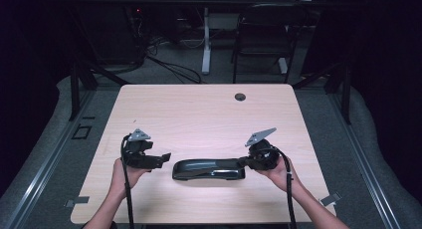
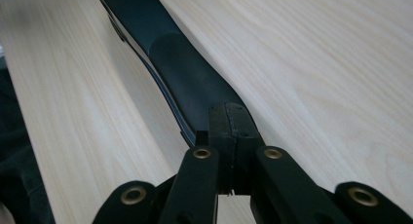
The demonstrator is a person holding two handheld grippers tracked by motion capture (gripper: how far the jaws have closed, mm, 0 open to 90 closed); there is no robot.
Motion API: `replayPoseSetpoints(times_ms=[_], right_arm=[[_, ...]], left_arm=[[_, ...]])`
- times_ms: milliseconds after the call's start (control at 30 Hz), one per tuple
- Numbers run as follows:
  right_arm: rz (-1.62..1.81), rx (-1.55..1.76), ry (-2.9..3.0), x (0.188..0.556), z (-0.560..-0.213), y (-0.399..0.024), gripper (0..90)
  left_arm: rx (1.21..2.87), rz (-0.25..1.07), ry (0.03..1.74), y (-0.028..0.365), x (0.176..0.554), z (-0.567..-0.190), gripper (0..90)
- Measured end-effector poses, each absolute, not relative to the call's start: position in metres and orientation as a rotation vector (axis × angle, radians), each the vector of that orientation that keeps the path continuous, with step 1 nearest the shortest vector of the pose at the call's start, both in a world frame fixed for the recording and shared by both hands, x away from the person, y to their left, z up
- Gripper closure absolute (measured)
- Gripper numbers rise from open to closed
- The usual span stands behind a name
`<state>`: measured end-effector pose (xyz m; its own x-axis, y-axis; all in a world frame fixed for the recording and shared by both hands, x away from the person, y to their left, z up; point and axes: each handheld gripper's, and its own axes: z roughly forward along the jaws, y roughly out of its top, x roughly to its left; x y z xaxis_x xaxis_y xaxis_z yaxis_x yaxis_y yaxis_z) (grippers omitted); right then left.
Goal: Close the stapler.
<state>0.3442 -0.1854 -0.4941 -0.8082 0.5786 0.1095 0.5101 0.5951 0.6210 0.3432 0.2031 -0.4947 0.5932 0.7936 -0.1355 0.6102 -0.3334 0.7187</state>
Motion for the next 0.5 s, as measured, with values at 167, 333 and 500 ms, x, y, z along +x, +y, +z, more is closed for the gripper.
replayPoseSetpoints(times_ms=[167, 333, 500], right_arm=[[1.034, 0.885, 2.665, 0.339, -0.479, -0.184, 90.0], [1.051, 0.861, 2.654, 0.337, -0.478, -0.18, 90.0], [1.101, 0.847, 2.613, 0.334, -0.467, -0.182, 86.6]], left_arm=[[2.061, 0.308, 1.112, 0.202, 0.343, -0.495, 15.9], [2.061, 0.305, 1.112, 0.203, 0.344, -0.495, 15.9], [2.06, 0.31, 1.108, 0.203, 0.344, -0.495, 15.8]])
